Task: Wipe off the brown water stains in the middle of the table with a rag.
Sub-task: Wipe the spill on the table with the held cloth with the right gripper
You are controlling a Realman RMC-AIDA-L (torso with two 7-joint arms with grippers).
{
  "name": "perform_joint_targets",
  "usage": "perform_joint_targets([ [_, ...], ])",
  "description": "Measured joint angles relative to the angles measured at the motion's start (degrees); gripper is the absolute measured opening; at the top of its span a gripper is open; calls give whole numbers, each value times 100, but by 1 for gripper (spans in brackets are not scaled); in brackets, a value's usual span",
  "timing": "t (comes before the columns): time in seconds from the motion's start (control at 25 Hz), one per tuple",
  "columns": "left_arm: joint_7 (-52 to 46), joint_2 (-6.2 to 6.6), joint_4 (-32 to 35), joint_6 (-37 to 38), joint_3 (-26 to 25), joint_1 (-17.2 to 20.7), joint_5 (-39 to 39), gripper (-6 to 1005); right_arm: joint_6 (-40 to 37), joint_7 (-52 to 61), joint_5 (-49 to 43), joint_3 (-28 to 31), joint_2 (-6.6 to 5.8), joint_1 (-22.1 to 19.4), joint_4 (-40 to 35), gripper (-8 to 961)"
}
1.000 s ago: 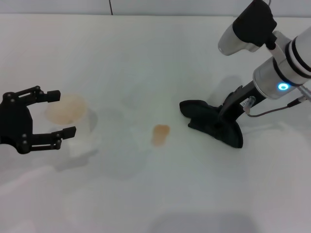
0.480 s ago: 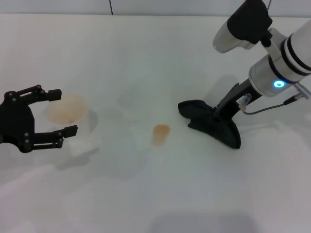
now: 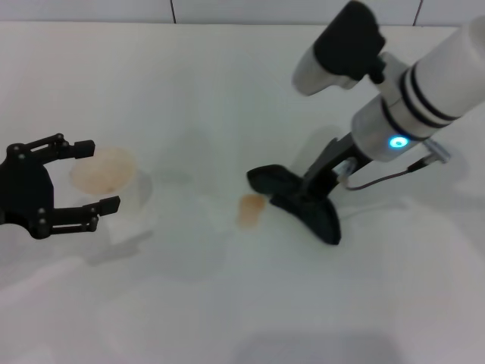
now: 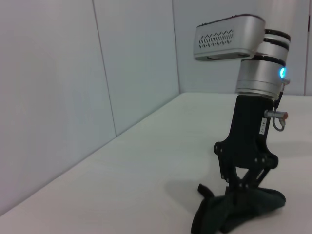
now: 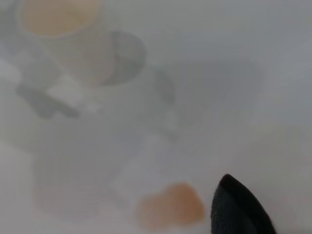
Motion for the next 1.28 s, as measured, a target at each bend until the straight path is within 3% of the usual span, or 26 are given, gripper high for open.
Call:
perform_joint_targets([
  [0.52,89,-48,-2,-62,0,33,15,880,486,176,1043,-1265,8,125,-67,89],
  [0.68,98,-58,-3,-62,1,40,15,880,587,193,1038,-1267,8,167,-45,89],
  [1.12,107,-65,-12,-57,0,47,15,880,1198,158,966,-1223,-28,750,780,91],
  [1.28,107,-69,-22,-53,0,70,14,880,1330,158,565,-801,-24,771,981,92],
])
